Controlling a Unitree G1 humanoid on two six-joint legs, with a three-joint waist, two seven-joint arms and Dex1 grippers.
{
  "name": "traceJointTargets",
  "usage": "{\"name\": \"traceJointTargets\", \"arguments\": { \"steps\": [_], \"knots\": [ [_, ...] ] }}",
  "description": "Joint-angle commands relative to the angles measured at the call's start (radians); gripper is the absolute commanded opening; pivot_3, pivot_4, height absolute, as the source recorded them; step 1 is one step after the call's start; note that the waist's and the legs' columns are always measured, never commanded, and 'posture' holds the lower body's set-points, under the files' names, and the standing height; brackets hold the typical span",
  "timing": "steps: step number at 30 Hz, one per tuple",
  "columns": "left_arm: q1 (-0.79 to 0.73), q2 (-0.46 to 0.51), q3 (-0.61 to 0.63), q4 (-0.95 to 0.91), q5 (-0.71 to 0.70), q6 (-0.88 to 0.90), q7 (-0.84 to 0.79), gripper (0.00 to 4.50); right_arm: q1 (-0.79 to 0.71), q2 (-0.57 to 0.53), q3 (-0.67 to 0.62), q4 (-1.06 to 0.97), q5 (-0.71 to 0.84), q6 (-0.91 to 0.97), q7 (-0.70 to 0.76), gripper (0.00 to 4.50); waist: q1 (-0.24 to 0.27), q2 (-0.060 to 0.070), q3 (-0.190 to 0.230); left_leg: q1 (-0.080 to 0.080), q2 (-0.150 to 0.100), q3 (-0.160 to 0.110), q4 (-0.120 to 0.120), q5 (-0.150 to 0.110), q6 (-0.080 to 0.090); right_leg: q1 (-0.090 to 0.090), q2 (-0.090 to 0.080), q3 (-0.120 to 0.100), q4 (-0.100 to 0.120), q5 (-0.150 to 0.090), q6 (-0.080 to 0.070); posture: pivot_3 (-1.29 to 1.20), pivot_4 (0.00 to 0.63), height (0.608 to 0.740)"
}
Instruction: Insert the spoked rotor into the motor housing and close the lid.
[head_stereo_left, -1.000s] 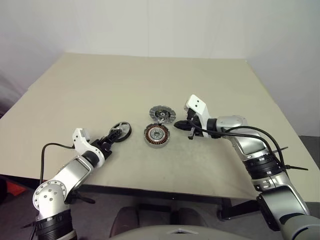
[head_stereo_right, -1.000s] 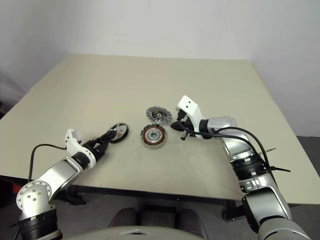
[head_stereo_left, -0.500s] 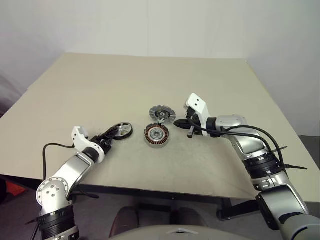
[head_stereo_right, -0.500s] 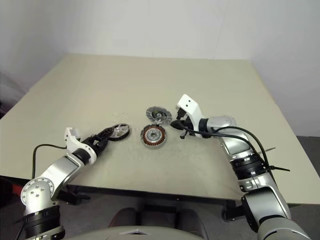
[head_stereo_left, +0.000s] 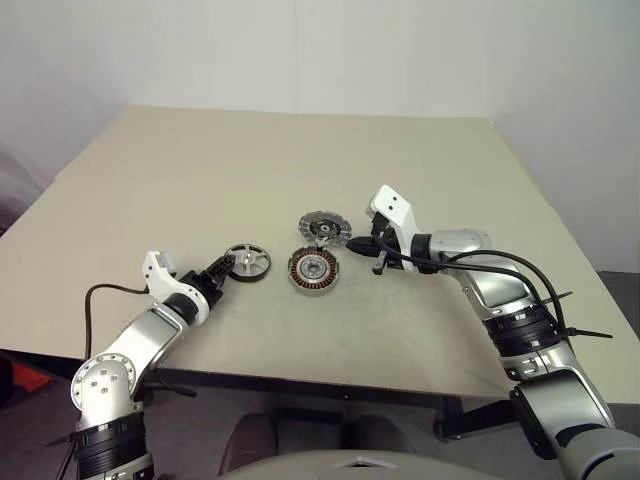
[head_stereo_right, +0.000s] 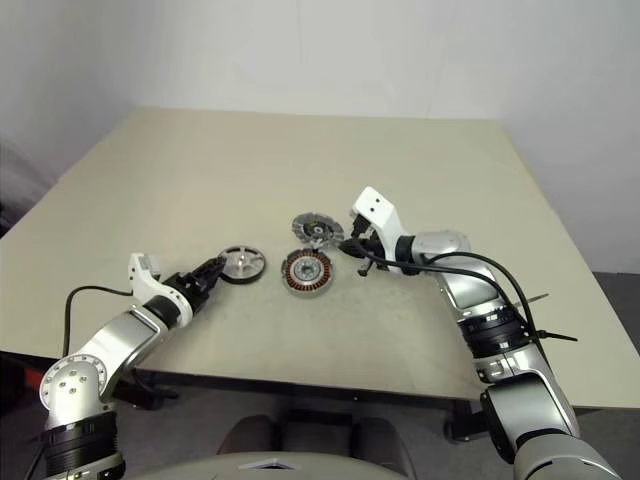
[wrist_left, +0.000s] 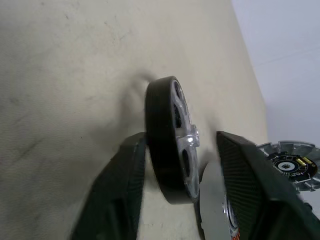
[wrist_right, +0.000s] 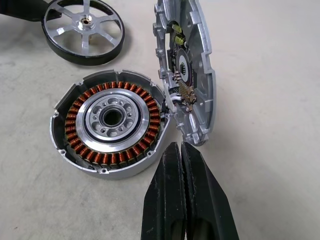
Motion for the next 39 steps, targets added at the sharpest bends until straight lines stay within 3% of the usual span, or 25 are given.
{"name": "traceJointTargets", "arguments": {
  "steps": [1, 2, 14, 25, 33, 39],
  "knots": [
    [-0.007, 0.019, -0.009, -0.019, -0.021, -0.014, -0.025, 0.71, -0.036, 0.002, -0.027, -0.034, 0.017, 0.0, -0.004, 0.0, 0.0, 0.0, 0.0, 0.0, 0.0, 0.0, 0.0, 0.0, 0.0, 0.0, 0.0, 0.0, 0.0, 0.0, 0.0, 0.0, 0.0, 0.74],
    [-0.007, 0.022, -0.01, -0.017, -0.018, -0.013, -0.033, 0.41, -0.037, 0.002, -0.027, -0.034, 0.017, 0.0, -0.005, 0.0, 0.0, 0.0, 0.0, 0.0, 0.0, 0.0, 0.0, 0.0, 0.0, 0.0, 0.0, 0.0, 0.0, 0.0, 0.0, 0.0, 0.0, 0.74],
    [0.011, 0.04, -0.028, -0.022, -0.013, -0.023, -0.078, 0.39, -0.038, 0.003, -0.028, -0.031, 0.017, -0.005, -0.004, 0.0, 0.0, 0.0, 0.0, 0.0, 0.0, 0.0, 0.0, 0.0, 0.0, 0.0, 0.0, 0.0, 0.0, 0.0, 0.0, 0.0, 0.0, 0.74],
    [0.063, 0.055, -0.027, -0.064, -0.206, -0.029, -0.127, 0.39, -0.065, -0.043, -0.04, 0.073, -0.028, -0.031, -0.022, 0.0, 0.0, 0.0, 0.0, 0.0, 0.0, 0.0, 0.0, 0.0, 0.0, 0.0, 0.0, 0.0, 0.0, 0.0, 0.0, 0.0, 0.0, 0.74],
    [0.077, 0.102, -0.108, -0.066, -0.338, -0.002, -0.12, 0.39, -0.1, -0.122, -0.042, 0.219, -0.097, -0.137, -0.02, 0.0, 0.0, 0.0, 0.0, 0.0, 0.0, 0.0, 0.0, 0.0, 0.0, 0.0, 0.0, 0.0, 0.0, 0.0, 0.0, 0.0, 0.0, 0.74],
    [0.014, 0.112, -0.2, -0.006, -0.382, 0.01, -0.127, 0.39, -0.1, -0.12, -0.046, 0.228, -0.105, -0.151, -0.025, 0.0, 0.0, 0.0, 0.0, 0.001, 0.0, 0.0, 0.0, 0.0, -0.001, 0.0, 0.0, 0.0, 0.001, 0.0, 0.0, 0.0, 0.0, 0.74]
  ]
}}
